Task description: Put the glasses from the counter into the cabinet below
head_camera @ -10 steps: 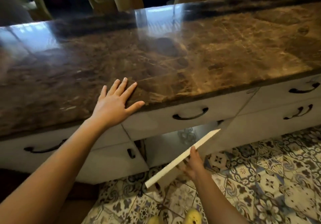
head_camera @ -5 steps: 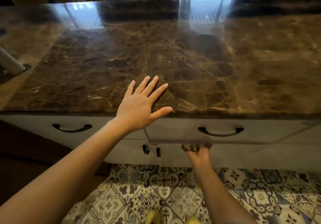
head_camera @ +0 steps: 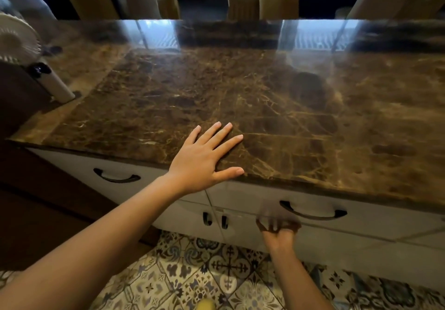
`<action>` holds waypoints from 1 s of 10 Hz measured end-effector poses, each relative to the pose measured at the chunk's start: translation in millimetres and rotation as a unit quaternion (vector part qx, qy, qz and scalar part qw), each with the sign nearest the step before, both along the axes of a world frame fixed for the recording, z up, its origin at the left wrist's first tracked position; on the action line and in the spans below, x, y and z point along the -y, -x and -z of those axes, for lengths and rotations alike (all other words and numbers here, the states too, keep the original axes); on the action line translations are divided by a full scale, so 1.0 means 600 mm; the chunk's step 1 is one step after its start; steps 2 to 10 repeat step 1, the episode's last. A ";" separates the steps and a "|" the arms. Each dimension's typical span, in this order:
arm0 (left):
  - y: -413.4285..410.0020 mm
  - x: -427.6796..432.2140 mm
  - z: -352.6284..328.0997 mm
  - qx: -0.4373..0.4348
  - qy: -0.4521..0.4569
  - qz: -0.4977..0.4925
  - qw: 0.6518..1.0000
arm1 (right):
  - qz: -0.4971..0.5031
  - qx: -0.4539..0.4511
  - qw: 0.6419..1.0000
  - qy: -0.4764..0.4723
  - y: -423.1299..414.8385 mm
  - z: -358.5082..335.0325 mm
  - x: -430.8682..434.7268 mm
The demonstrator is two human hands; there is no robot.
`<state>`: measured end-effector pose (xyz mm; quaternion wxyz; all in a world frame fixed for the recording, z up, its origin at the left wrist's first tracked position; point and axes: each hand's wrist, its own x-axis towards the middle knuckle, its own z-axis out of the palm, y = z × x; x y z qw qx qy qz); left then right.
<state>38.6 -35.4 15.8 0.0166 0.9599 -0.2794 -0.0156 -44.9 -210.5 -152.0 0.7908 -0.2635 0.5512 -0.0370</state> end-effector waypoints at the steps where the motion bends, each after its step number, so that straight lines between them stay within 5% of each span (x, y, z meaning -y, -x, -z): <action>1: 0.002 -0.002 -0.005 -0.011 -0.003 0.004 1.000 | 0.002 0.026 0.996 -0.089 0.004 0.010 0.010; 10: 0.002 -0.002 -0.005 -0.011 -0.003 0.004 1.000 | 0.002 0.026 0.996 -0.089 0.004 0.010 0.010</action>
